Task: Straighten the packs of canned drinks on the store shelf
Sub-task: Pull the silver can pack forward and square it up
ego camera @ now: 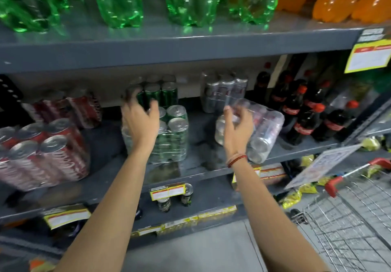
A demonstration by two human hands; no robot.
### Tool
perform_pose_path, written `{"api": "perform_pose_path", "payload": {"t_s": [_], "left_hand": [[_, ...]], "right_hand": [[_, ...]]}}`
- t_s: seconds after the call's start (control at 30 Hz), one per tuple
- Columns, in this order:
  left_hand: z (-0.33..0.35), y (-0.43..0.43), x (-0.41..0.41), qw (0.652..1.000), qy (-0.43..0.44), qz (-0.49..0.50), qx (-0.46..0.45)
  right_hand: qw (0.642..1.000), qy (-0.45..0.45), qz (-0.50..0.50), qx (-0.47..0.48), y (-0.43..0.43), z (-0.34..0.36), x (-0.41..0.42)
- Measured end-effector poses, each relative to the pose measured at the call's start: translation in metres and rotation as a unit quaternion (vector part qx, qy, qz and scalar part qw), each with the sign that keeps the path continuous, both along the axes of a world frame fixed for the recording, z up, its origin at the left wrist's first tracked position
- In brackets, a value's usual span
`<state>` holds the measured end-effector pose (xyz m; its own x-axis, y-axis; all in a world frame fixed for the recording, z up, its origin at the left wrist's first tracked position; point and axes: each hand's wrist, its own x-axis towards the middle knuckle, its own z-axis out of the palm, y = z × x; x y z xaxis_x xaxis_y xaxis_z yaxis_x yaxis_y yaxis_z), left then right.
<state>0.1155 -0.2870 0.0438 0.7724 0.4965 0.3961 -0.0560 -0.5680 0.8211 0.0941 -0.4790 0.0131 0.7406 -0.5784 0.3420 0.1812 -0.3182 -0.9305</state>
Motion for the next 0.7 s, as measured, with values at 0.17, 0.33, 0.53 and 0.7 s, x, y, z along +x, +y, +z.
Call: {"api": "perform_pose_path", "payload": {"t_s": [0.17,0.33,0.53,0.7], "left_hand": [[0.015,-0.103,0.038,0.963,0.081,-0.256,0.039],[-0.025,-0.166,0.086,0.856,0.346,-0.383,0.02],[-0.054,-0.175,0.104,0.828,0.405,-0.375,-0.102],[-0.056,-0.169,0.093,0.855,0.335,-0.383,-0.097]], "right_hand": [[0.958,0.201,-0.159,-0.126,-0.118,0.001,0.009],[0.903,0.412,0.03,0.118,-0.16,-0.029,0.008],[0.86,0.368,0.168,0.311,-0.157,-0.041,0.011],[0.915,0.314,0.116,0.224,-0.17,-0.055,0.019]]}}
